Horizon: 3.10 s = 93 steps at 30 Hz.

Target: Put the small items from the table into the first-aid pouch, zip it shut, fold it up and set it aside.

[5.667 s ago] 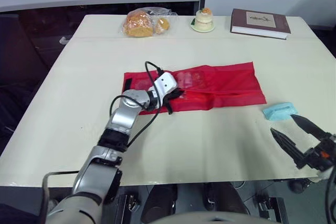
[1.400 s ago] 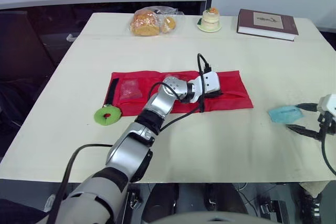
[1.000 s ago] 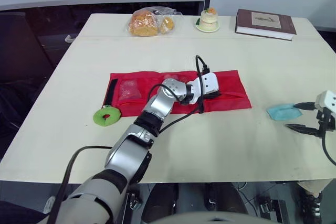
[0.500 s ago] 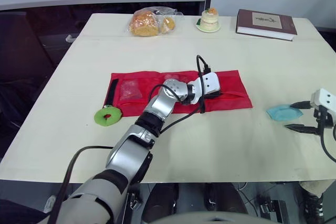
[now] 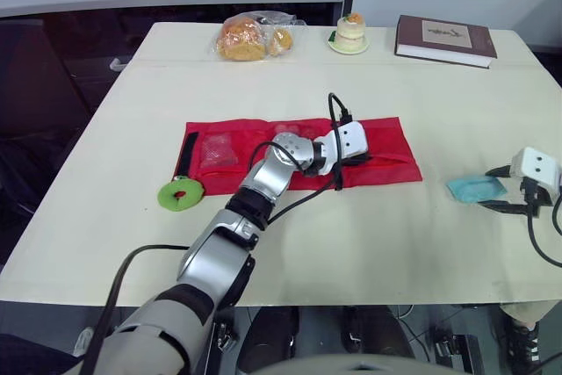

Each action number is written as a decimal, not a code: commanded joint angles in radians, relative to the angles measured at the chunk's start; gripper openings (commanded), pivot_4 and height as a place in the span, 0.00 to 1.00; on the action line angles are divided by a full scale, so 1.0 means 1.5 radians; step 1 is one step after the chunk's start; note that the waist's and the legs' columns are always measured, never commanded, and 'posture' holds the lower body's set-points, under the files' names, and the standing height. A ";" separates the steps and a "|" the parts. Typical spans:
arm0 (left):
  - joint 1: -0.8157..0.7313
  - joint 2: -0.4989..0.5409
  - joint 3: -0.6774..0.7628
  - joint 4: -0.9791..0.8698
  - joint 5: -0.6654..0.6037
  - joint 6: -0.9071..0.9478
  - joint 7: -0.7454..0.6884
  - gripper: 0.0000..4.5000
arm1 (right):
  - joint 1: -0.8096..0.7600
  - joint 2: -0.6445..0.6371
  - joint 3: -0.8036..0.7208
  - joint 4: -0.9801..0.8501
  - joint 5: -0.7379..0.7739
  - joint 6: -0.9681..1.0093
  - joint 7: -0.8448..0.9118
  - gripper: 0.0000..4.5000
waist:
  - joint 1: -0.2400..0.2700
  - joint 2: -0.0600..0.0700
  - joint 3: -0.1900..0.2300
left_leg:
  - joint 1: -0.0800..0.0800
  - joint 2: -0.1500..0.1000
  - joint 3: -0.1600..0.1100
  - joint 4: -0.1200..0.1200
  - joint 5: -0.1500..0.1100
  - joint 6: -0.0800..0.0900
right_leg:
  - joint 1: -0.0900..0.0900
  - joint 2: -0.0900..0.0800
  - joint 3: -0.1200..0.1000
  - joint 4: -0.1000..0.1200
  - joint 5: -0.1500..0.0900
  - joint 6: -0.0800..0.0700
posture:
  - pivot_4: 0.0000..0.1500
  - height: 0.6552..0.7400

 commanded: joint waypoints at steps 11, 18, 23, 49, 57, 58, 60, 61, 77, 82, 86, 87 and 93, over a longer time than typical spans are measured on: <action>0.006 -0.010 0.006 -0.043 -0.011 0.011 0.004 0.00 | 0.119 -0.036 -0.043 -0.269 0.060 0.094 -0.011 0.06 | 0.001 0.000 0.000 | 0.000 0.000 0.000 0.000 0.000 0.001 | 0.000 0.000 0.000 0.000 0.000 0.000 | 1.00 0.87; 0.016 -0.029 0.011 -0.068 -0.023 0.051 0.007 0.00 | 0.243 0.017 -0.055 -0.718 0.125 0.390 -0.139 0.06 | 0.001 0.001 0.000 | 0.000 0.001 -0.001 0.000 -0.001 0.001 | 0.000 0.000 -0.001 0.001 0.000 0.000 | 1.00 0.87; 0.029 -0.034 0.006 -0.110 -0.030 0.085 0.003 0.00 | 0.222 0.085 0.009 -0.876 0.047 0.612 -0.290 0.06 | 0.004 0.001 0.000 | -0.001 0.001 -0.002 0.000 -0.001 0.001 | -0.001 0.000 -0.002 0.001 0.000 0.000 | 1.00 0.87; 0.068 -0.065 -0.024 -0.181 -0.038 0.147 0.002 0.00 | 0.054 0.439 0.059 -0.953 -0.042 1.135 -0.624 0.06 | 0.001 0.001 0.000 | -0.002 0.000 -0.002 0.001 -0.001 0.001 | -0.001 0.000 -0.002 0.001 0.000 0.000 | 1.00 0.87; 0.048 -0.060 -0.008 -0.129 -0.035 0.126 0.013 0.00 | 0.096 0.380 0.054 -1.029 0.013 1.152 -0.588 0.53 | -0.001 0.001 0.000 | -0.002 0.000 -0.003 0.000 -0.001 0.001 | -0.001 0.000 -0.002 0.001 0.000 0.000 | 1.00 0.87; 0.045 -0.060 -0.006 -0.122 -0.035 0.124 0.015 0.00 | 0.104 0.368 0.050 -1.045 0.025 1.153 -0.578 0.53 | -0.001 0.001 0.000 | -0.002 0.000 -0.003 0.000 -0.001 0.001 | -0.001 0.000 -0.003 0.001 0.000 0.000 | 1.00 0.87; 0.040 -0.059 -0.003 -0.112 -0.036 0.119 0.018 0.00 | 0.121 0.347 0.035 -1.076 0.051 1.162 -0.560 0.53 | -0.001 0.001 0.000 | -0.002 0.000 -0.003 0.000 -0.001 0.001 | -0.001 0.000 -0.003 0.001 0.000 0.000 | 1.00 0.87; 0.038 -0.060 -0.001 -0.107 -0.036 0.117 0.019 0.00 | 0.129 0.334 0.026 -1.091 0.064 1.167 -0.550 0.53 | 0.000 0.001 0.000 | -0.002 0.000 -0.003 0.000 -0.001 0.001 | -0.001 0.000 -0.003 0.000 0.000 0.000 | 1.00 0.87; 0.033 -0.060 0.000 -0.095 -0.039 0.102 0.013 0.00 | 0.213 0.274 -0.005 -1.048 0.110 1.070 -0.568 0.01 | 0.000 0.001 0.000 | -0.002 0.000 -0.003 0.000 -0.001 0.001 | -0.001 0.000 -0.003 0.000 0.000 0.000 | 1.00 0.87; 0.041 -0.061 -0.008 -0.107 -0.040 0.100 0.002 0.00 | 0.168 0.374 0.004 -0.941 0.103 0.963 -0.630 0.01 | -0.001 0.001 0.000 | -0.002 0.000 -0.003 0.000 -0.001 0.001 | -0.001 0.000 -0.003 0.000 0.000 0.000 | 1.00 0.87; 0.042 -0.064 -0.008 -0.103 -0.038 0.098 0.003 0.00 | 0.158 0.414 -0.030 -0.909 0.103 0.889 -0.657 0.01 | 0.001 0.001 0.000 | -0.002 0.000 -0.003 0.000 -0.001 0.001 | -0.001 0.001 -0.002 0.000 0.000 0.000 | 1.00 0.87; 0.040 -0.066 -0.007 -0.100 -0.038 0.097 0.004 0.00 | 0.164 0.411 -0.034 -0.907 0.102 0.874 -0.658 0.01 | 0.002 0.001 0.000 | -0.002 0.000 -0.003 0.000 -0.001 0.001 | -0.001 0.001 -0.003 0.000 0.000 0.000 | 1.00 0.87; 0.035 -0.077 0.000 -0.090 -0.039 0.095 0.010 0.00 | 0.263 0.350 -0.059 -0.985 0.149 0.862 -0.594 0.01 | 0.000 0.001 0.000 | -0.003 -0.001 -0.002 0.000 -0.001 0.002 | -0.001 0.000 -0.002 -0.001 0.000 0.000 | 1.00 0.87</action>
